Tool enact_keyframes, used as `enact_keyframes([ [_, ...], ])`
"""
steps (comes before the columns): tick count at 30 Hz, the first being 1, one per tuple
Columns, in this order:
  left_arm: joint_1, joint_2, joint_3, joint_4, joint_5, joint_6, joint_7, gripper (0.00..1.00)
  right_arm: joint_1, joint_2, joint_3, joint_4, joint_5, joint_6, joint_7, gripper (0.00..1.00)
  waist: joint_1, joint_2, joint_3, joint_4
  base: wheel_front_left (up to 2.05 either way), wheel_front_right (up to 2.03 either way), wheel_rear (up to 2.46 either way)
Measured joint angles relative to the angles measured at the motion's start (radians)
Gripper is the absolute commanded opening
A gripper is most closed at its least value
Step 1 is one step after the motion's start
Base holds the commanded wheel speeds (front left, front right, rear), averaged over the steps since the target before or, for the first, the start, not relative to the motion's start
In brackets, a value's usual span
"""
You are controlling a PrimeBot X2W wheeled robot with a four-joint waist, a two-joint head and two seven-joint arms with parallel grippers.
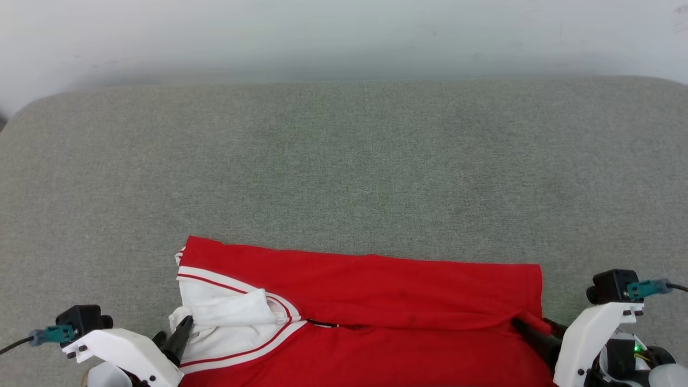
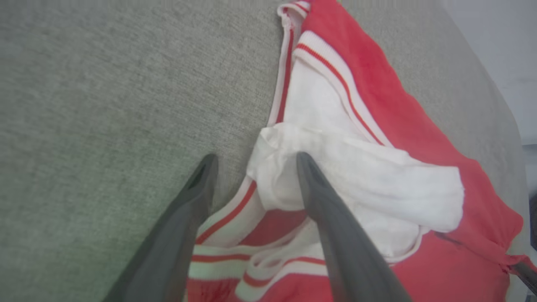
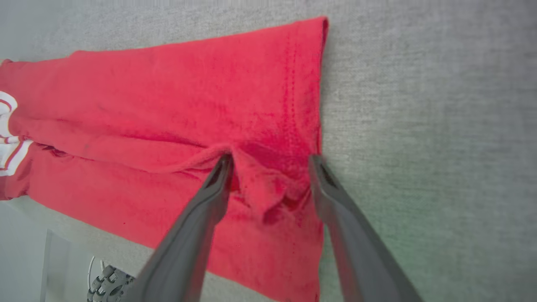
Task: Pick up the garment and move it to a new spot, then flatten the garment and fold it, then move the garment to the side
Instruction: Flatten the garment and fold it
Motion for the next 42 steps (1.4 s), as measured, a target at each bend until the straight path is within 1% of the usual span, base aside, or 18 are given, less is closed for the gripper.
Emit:
enact_keyframes([
  [3,0.005,-0.016,0.003,0.006,0.044,-0.013,-0.095,1.0,0.031,-0.012,0.015,-0.009,-0.016,-0.001,-0.06,1.0,0.0,0.0,-0.018,-0.006,0.0,0.0,0.0],
  [5,0.005,-0.03,-0.003,-0.002,0.082,-0.016,-0.15,1.0,0.043,-0.016,0.014,-0.036,-0.015,-0.001,-0.092,1.0,0.0,0.0,-0.032,-0.009,0.0,0.0,0.0],
  [7,0.004,-0.042,-0.005,-0.023,0.102,-0.017,-0.196,1.0,0.051,-0.025,0.01,-0.072,-0.016,-0.001,-0.109,1.0,0.0,0.0,-0.048,-0.009,0.0,0.0,0.0],
  [9,-0.006,-0.045,-0.016,-0.046,0.151,-0.016,-0.242,1.0,0.056,-0.035,0.0,-0.109,-0.016,-0.001,-0.109,1.0,0.0001,0.0,-0.063,-0.009,0.0,0.0,0.0],
  [11,-0.013,-0.051,-0.016,-0.073,0.174,-0.014,-0.289,1.0,0.065,-0.041,-0.019,-0.142,-0.016,-0.001,-0.087,1.0,0.0,0.0,-0.079,-0.008,0.0,0.0,0.0],
  [14,-0.02,-0.052,-0.024,-0.11,0.239,-0.007,-0.366,1.0,0.067,-0.05,-0.054,-0.175,-0.016,-0.001,-0.039,1.0,0.0,0.0,-0.102,-0.01,0.0,0.0,0.0],
  [18,-0.036,-0.055,-0.043,-0.152,0.334,0.016,-0.442,1.0,0.063,-0.066,-0.108,-0.192,-0.025,-0.001,0.052,1.0,0.0,0.0,-0.127,-0.009,0.0,0.0,0.0],
  [22,-0.036,-0.067,-0.064,-0.185,0.434,0.04,-0.474,1.0,0.056,-0.065,-0.137,-0.19,-0.039,-0.001,0.153,1.0,0.0001,0.0,-0.137,0.007,0.0,0.0,0.0],
  [25,-0.037,-0.077,-0.075,-0.217,0.509,0.05,-0.484,1.0,0.049,-0.054,-0.141,-0.173,-0.054,-0.001,0.201,1.0,0.0,0.0,-0.134,0.028,0.0,0.0,0.0],
  [28,-0.038,-0.099,-0.072,-0.248,0.553,0.052,-0.486,1.0,0.045,-0.028,-0.141,-0.145,-0.058,-0.001,0.231,1.0,0.0,0.0,-0.116,0.048,0.0,0.0,0.0],
  [32,-0.048,-0.126,-0.062,-0.276,0.597,0.035,-0.486,1.0,0.023,0.0,-0.14,-0.084,-0.062,-0.001,0.236,1.0,0.0001,0.0,-0.078,0.077,0.0,0.0,0.0],
  [36,-0.058,-0.146,-0.054,-0.286,0.633,0.012,-0.486,1.0,-0.006,0.016,-0.124,0.005,-0.054,-0.001,0.234,1.0,0.0002,0.0,-0.038,0.106,0.0,0.0,0.0],
  [41,-0.061,-0.168,-0.049,-0.276,0.658,-0.009,-0.486,1.0,-0.028,0.009,-0.109,0.065,-0.033,-0.001,0.245,1.0,0.0002,0.0,-0.011,0.135,0.0,0.0,0.0],
  [42,-0.061,-0.17,-0.048,-0.272,0.661,-0.012,-0.486,1.0,-0.032,0.007,-0.105,0.071,-0.031,-0.002,0.245,0.35,0.0002,0.0,-0.01,0.136,0.0,0.0,0.0],
])
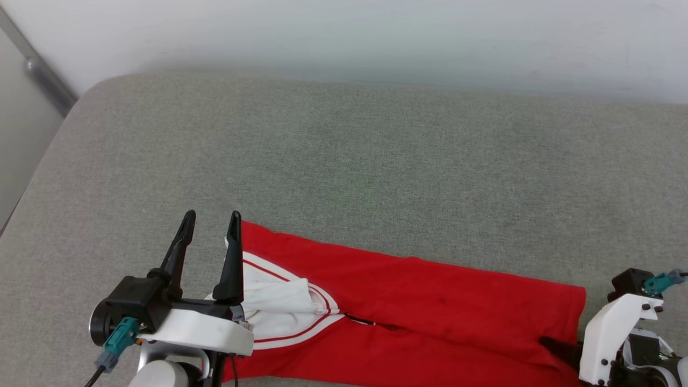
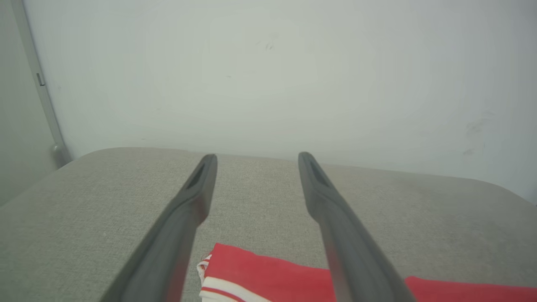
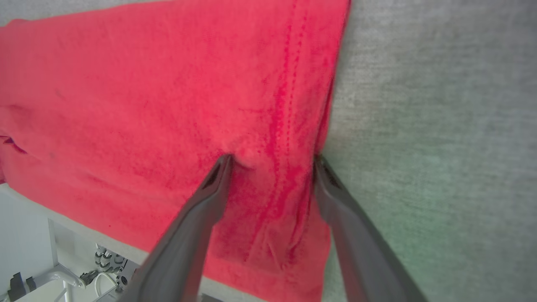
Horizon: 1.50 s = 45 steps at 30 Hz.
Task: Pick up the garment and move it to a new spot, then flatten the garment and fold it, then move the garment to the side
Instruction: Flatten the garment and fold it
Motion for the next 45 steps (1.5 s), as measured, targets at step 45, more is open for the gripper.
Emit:
enact_keyframes([
  [45,0.056,0.018,-0.019,0.015,0.007,0.013,0.026,1.0,-0.127,0.183,-0.166,0.046,0.625,0.002,0.318,0.0,0.0,0.0,-0.086,-0.078,0.0,0.0,0.0],
])
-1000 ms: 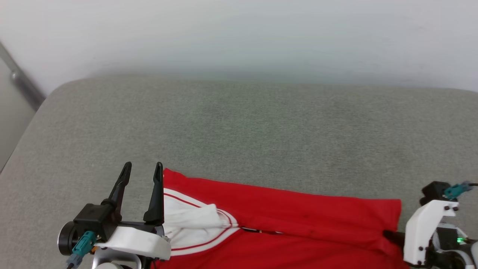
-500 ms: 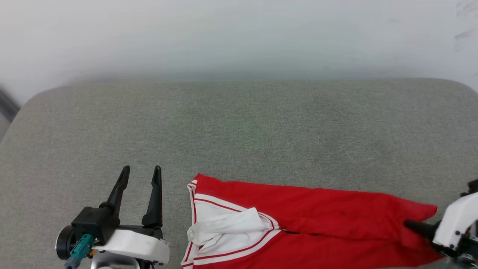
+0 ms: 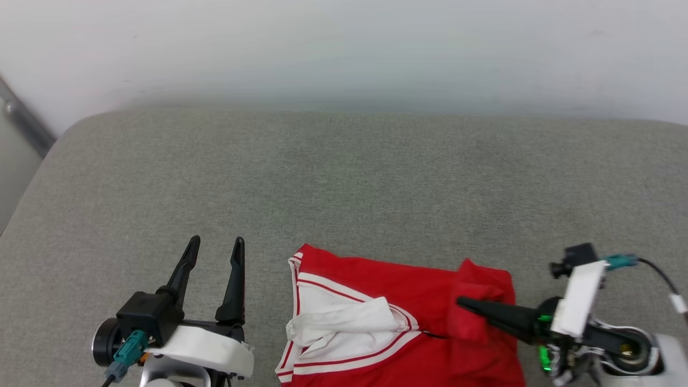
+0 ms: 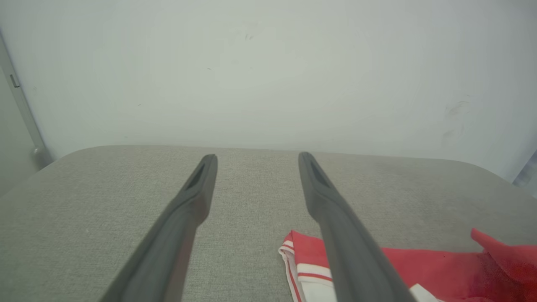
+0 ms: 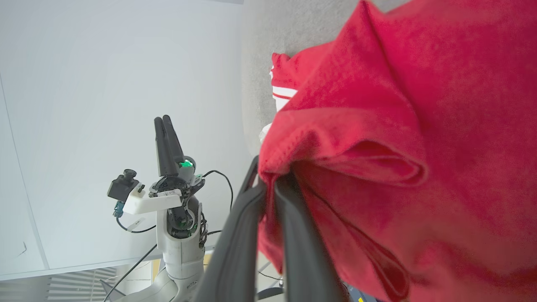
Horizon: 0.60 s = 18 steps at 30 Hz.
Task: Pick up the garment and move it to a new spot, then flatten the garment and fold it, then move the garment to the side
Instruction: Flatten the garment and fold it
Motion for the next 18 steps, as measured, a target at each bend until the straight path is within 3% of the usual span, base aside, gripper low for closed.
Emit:
enact_keyframes([
  [8,-0.034,-0.008,-0.023,0.007,0.0,-0.016,0.007,1.0,-0.063,0.0,0.355,0.055,0.188,0.0,-0.226,0.0,0.0,0.0,0.026,0.054,0.0,0.0,0.0],
  [15,-0.065,-0.02,-0.031,0.017,0.001,-0.019,0.002,1.0,-0.138,0.001,0.545,0.108,0.163,0.0,-0.39,0.0,0.0,0.0,0.072,0.094,0.0,0.0,0.0],
  [16,-0.068,-0.021,-0.031,0.02,0.001,-0.02,0.001,1.0,-0.145,0.001,0.563,0.123,0.142,0.0,-0.414,0.09,0.0,0.0,0.079,0.098,0.0,0.0,0.0],
  [17,-0.069,-0.023,-0.033,0.023,0.001,-0.021,0.0,1.0,-0.151,0.001,0.578,0.139,0.124,0.0,-0.434,0.45,0.0,0.0,0.084,0.101,0.0,0.0,0.0],
  [18,-0.071,-0.026,-0.034,0.027,0.001,-0.025,-0.002,1.0,-0.156,0.001,0.593,0.154,0.109,0.0,-0.449,1.0,0.0,0.0,0.089,0.104,0.0,0.0,0.0],
])
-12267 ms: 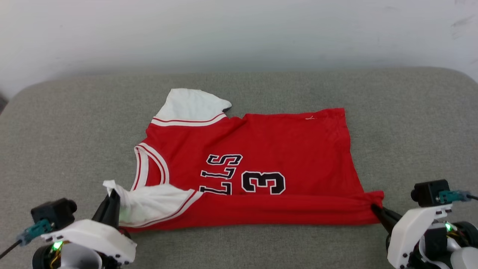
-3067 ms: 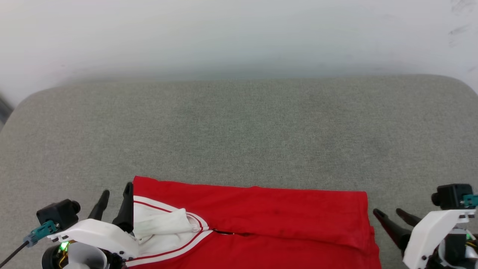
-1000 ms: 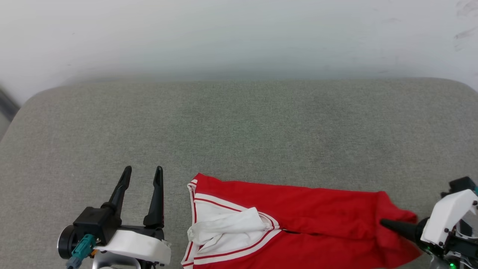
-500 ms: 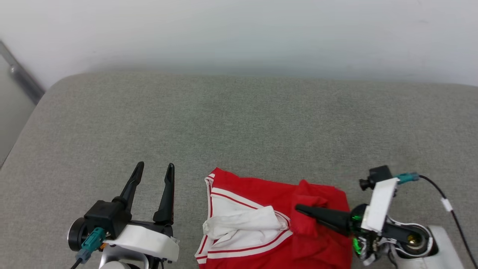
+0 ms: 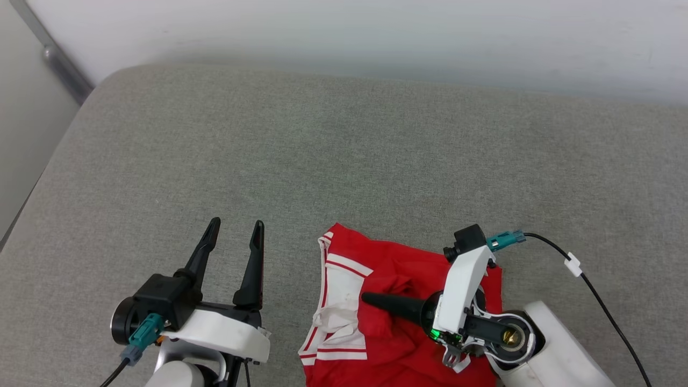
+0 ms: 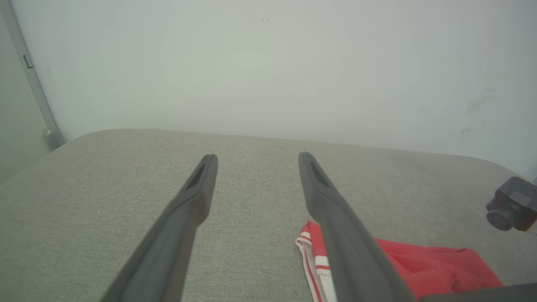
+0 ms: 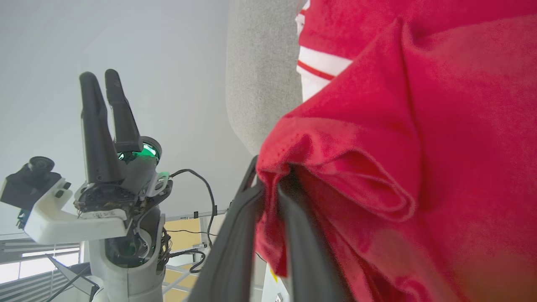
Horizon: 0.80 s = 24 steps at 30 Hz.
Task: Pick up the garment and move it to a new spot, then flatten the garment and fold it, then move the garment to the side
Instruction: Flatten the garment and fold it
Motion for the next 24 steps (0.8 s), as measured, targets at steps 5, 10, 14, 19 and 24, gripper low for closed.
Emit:
enact_keyframes([
  [5,-0.004,-0.007,0.002,0.011,0.0,-0.002,-0.006,1.0,-0.028,0.0,0.069,0.015,-0.045,0.0,-0.045,1.0,0.0,0.0,0.013,-0.002,0.0,0.0,0.0],
  [10,-0.007,-0.008,0.001,0.02,0.0,-0.004,-0.01,1.0,-0.078,-0.038,0.157,-0.039,-0.159,0.0,-0.074,1.0,0.0,0.0,0.006,-0.02,0.0,0.0,0.0],
  [14,-0.007,-0.008,0.004,0.026,0.0,-0.002,-0.011,1.0,-0.095,-0.1,0.221,-0.083,-0.291,0.0,-0.138,1.0,0.0,0.0,-0.009,-0.037,0.0,0.0,0.0],
  [19,0.008,-0.004,0.023,0.03,-0.018,-0.002,-0.014,1.0,-0.101,-0.187,0.222,-0.102,-0.504,0.0,-0.262,1.0,0.0,0.0,-0.034,-0.064,0.0,0.0,0.0],
  [24,0.039,0.01,0.047,0.037,-0.026,0.007,-0.018,1.0,-0.027,-0.24,0.089,-0.112,-0.701,0.0,-0.412,1.0,-0.0001,0.0,-0.058,-0.098,0.0,0.0,0.0],
])
